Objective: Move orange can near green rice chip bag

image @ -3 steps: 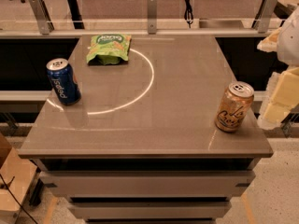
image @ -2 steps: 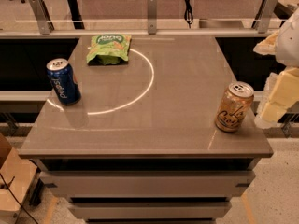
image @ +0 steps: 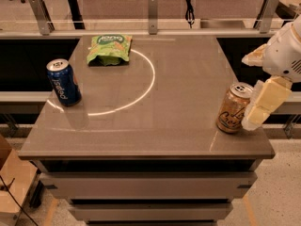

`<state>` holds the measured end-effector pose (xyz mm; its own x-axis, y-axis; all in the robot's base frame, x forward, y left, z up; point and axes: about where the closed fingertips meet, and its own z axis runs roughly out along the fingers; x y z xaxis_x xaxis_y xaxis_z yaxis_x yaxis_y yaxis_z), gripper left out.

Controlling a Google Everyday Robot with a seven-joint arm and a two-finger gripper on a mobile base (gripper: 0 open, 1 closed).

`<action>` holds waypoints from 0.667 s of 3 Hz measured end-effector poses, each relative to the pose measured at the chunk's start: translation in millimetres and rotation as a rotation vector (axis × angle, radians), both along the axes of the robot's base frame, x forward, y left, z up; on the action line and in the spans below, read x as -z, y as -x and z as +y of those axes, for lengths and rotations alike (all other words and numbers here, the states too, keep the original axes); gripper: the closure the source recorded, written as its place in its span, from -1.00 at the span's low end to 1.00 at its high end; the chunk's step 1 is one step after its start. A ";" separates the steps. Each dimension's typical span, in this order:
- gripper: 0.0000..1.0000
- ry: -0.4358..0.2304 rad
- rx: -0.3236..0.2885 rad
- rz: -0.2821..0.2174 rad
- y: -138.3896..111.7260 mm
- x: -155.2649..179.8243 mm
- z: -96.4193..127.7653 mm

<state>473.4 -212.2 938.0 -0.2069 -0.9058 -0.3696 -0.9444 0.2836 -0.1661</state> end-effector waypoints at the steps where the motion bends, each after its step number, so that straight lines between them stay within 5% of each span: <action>1: -1.00 -0.033 0.015 0.004 -11.0 13.5 -2.0; 2: -0.63 -0.047 0.045 0.016 -18.0 26.8 -11.0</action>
Offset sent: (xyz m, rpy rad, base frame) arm 0.0265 -0.0246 -0.0434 0.0634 0.0341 -0.0865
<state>491.4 -223.2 911.1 -0.2537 -0.8773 -0.4074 -0.9330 0.3331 -0.1365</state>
